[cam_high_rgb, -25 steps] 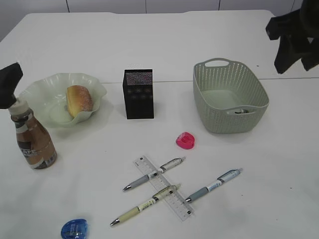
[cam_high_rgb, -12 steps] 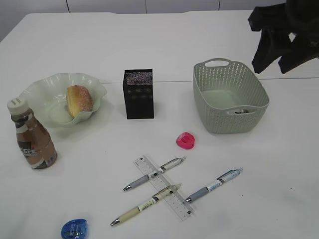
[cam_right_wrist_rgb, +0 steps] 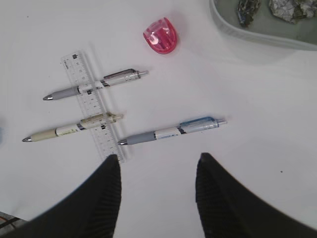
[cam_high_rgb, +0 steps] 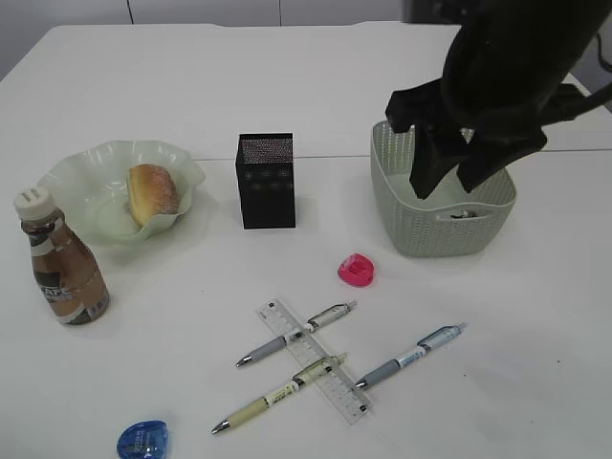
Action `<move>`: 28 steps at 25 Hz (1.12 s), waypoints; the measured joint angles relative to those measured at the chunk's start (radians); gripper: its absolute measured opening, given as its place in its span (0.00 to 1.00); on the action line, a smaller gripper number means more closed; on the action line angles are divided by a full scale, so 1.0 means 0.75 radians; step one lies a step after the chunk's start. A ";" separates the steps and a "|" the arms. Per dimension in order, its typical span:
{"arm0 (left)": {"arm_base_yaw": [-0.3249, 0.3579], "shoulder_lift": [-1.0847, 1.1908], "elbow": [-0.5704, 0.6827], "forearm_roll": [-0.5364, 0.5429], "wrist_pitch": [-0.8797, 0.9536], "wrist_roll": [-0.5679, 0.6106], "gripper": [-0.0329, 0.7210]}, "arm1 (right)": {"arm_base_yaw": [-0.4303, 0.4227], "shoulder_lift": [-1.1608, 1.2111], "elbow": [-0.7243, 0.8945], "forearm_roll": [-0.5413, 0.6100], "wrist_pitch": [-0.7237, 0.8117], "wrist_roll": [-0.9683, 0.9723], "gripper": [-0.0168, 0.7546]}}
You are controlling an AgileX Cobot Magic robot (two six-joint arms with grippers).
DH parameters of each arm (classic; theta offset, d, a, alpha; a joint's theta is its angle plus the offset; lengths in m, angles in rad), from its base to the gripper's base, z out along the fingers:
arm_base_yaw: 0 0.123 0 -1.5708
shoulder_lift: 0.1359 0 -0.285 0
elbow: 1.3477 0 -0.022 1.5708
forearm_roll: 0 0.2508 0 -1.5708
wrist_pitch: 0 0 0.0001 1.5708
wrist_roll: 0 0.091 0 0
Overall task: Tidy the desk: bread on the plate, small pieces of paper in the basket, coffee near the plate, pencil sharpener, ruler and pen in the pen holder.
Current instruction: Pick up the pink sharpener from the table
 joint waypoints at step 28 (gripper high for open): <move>0.000 0.000 -0.083 -0.115 0.296 0.000 0.69 | 0.017 0.788 -0.543 -0.008 -0.035 -0.848 0.50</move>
